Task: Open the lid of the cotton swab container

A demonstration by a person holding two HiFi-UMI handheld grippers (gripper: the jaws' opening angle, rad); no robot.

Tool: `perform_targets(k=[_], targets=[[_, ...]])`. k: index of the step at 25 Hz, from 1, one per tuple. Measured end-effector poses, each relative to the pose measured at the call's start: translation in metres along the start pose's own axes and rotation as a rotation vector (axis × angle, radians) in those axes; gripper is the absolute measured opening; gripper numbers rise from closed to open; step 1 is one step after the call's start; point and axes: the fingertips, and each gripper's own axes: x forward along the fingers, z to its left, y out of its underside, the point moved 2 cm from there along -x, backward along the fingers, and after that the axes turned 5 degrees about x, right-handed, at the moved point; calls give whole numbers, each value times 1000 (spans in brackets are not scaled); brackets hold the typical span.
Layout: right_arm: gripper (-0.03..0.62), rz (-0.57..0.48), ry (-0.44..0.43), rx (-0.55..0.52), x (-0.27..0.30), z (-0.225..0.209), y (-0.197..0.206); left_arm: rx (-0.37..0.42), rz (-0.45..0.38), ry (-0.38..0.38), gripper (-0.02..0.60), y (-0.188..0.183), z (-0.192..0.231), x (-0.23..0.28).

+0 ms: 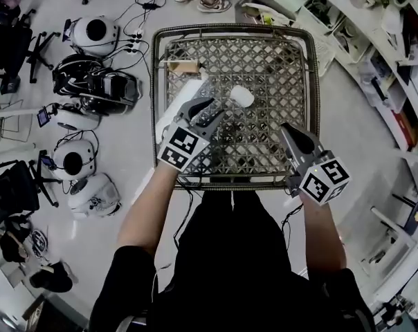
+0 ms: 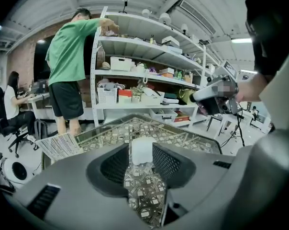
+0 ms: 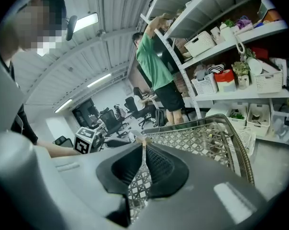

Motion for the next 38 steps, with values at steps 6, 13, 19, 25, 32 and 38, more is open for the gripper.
perform_targets(k=[6,13,19,25,32,38], targets=[[32,9,28,29,15,-22,25,62,54,56,192,32,2,41],[32,25,54,69,23,-35,57,191,72,124,223,52,8,90],[32,10,74,96,16,-44,63,201,79,195,235,54,8,114],[32,6,96,114,9,-50,64,153,95,220,222,54,-5,113],[32,-2,109,125,6,-51,59,222,121,237,190,65,-29,101],[32,16,117,140,8,-51,68,314,99,252,256,54,-18,115]])
